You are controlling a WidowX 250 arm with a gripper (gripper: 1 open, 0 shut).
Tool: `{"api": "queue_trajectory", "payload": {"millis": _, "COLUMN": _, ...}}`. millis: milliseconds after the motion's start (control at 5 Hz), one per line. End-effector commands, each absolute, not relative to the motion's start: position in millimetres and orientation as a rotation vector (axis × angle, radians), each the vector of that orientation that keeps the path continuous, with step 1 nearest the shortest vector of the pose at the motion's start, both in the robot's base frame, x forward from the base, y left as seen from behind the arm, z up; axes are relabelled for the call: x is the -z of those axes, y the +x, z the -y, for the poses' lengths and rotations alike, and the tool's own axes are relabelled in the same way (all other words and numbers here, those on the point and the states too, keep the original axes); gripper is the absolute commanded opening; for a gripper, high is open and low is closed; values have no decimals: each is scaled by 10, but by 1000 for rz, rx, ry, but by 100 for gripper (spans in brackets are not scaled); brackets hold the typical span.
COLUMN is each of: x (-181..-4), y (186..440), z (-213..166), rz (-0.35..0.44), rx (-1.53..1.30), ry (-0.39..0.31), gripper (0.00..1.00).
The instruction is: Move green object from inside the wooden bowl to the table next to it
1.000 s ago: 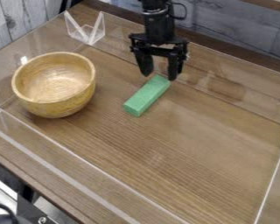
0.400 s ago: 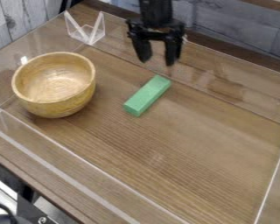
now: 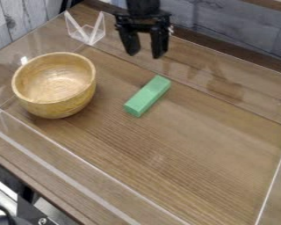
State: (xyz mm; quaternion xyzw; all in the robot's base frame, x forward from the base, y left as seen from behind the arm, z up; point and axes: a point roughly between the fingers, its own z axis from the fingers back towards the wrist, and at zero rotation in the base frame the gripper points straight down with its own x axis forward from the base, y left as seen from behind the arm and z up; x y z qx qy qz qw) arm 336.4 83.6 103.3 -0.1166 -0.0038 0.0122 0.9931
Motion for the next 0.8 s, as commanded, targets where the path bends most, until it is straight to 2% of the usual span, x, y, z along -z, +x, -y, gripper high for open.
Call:
{"api": "queue_trajectory", "payload": {"millis": 0, "x": -1563, "y": 3242, "z": -998, "rz": 109, "rx": -4, "ry": -218, "gripper": 100}}
{"api": "queue_trajectory", "payload": {"millis": 200, "x": -1699, "y": 3214, "z": -1060, "rz": 103, "rx": 45, "ry": -223, "gripper": 100}}
{"api": "queue_trajectory", "payload": {"millis": 400, "x": -1684, "y": 3301, "z": -1102, "rz": 81, "rx": 103, "ry": -207, "gripper": 100}}
{"api": "queue_trajectory", "payload": {"millis": 600, "x": -1556, "y": 3387, "z": -1199, "rz": 64, "rx": 142, "ry": -186, "gripper": 0}}
